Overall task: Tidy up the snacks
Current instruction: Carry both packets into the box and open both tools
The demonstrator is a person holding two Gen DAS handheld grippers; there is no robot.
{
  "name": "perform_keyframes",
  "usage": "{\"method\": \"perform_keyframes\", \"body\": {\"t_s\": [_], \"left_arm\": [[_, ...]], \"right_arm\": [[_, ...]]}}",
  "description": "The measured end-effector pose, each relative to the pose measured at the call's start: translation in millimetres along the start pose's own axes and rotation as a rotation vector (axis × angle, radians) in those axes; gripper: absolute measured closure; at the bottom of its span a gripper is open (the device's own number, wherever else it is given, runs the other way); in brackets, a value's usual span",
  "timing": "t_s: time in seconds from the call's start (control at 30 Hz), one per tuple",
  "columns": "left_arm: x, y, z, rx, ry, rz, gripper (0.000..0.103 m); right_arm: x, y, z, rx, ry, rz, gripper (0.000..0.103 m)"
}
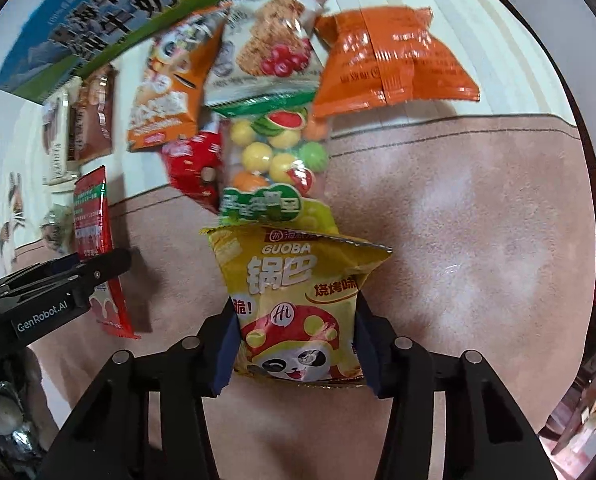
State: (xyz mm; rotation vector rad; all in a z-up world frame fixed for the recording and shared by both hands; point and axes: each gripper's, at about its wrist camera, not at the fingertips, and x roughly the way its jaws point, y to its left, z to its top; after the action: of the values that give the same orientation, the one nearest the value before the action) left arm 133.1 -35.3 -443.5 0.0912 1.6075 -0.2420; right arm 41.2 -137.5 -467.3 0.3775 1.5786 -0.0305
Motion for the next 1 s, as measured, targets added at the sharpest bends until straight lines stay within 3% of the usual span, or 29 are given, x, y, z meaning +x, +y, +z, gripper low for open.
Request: {"method": "perform_keyframes", "body": {"t_s": [0.17,0.33,0.53,0.77,1.0], "left_arm": [[-56,16,-11,0.025,-0.064,-0.018,0.054],[-111,9,-15,0.036,-0.140,-0.071,0.054],[-177,18,7,0.054,-0.232,-0.133,0.054],[-200,20,68,0.049,-0.331,-0.138,0.054],[-194,54,161,-0.005,-0.329,-0.059,0.054]], "right_arm": [[-27,11,4,-0.020,-0.036,0.060,0.051],[-68,23,16,-0.044,-0.087,0.123,0.051],[-123,31,47,-0.050,-0.171,0.206,0.051],[-181,43,118,-0.064,-0.326,0.234,0.051],[-194,60,216,-0.102,-0.386,0.136,0.051]]}}
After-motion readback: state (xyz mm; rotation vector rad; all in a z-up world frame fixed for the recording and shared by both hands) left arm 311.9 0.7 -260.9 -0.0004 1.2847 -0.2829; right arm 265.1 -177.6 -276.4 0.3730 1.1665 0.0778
